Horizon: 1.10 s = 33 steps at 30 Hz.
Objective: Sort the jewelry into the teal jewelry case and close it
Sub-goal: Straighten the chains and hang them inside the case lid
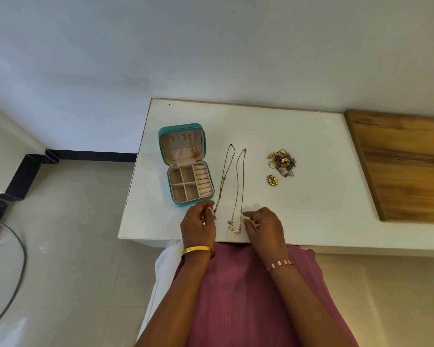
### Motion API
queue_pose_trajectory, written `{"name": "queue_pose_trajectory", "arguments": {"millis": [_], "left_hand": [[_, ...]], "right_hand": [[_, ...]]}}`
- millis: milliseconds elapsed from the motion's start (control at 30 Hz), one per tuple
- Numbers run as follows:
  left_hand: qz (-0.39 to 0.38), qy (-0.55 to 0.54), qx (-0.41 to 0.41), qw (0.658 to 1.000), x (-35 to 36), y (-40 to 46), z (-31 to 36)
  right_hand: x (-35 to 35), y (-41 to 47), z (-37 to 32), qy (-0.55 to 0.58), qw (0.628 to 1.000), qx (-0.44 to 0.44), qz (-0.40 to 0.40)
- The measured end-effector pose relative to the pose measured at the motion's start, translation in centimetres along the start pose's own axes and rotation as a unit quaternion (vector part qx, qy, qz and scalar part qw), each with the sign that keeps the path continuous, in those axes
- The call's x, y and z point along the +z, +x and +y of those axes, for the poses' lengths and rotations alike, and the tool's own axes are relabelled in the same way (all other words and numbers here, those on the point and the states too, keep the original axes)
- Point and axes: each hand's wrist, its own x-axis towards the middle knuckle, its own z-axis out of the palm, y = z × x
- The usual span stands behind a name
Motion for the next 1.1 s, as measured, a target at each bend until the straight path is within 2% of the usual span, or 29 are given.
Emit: {"name": "queue_pose_trajectory", "arguments": {"millis": [100,233,467,633,867,967,1033,1100], "left_hand": [[-0.009,0.002,0.003,1.0,0.2,0.0,-0.1],[-0.03,0.005,0.002,1.0,0.7,0.0,-0.1],[-0.033,0.016,0.006,0.999,1.0,0.1,-0.2],[-0.031,0.011,0.001,0.999,1.0,0.2,-0.2],[-0.028,0.011,0.003,1.0,1.0,0.2,-0.3],[-0.029,0.011,0.003,1.0,0.9,0.2,-0.2],[-0.027,0.01,0.004,1.0,0.9,0.2,-0.2],[-0.027,0.003,0.005,1.0,0.8,0.1,-0.1]], "right_hand": [[-0.1,1.6,-0.1,0.03,0.997,0.062,0.03],[0.7,3.9,-0.9,0.007,0.994,0.106,0.029],[2.4,5.1,-2.4,-0.056,0.995,0.076,0.01],[2.1,5.1,-2.1,0.0,0.994,0.095,0.056],[2.7,5.6,-4.0,-0.184,0.983,0.02,-0.003],[3.1,5.4,-4.2,-0.226,0.974,-0.014,0.03],[3.3,5.5,-3.8,-0.185,0.981,0.001,0.05],[2.9,5.7,-3.2,-0.088,0.994,0.053,0.049]]}}
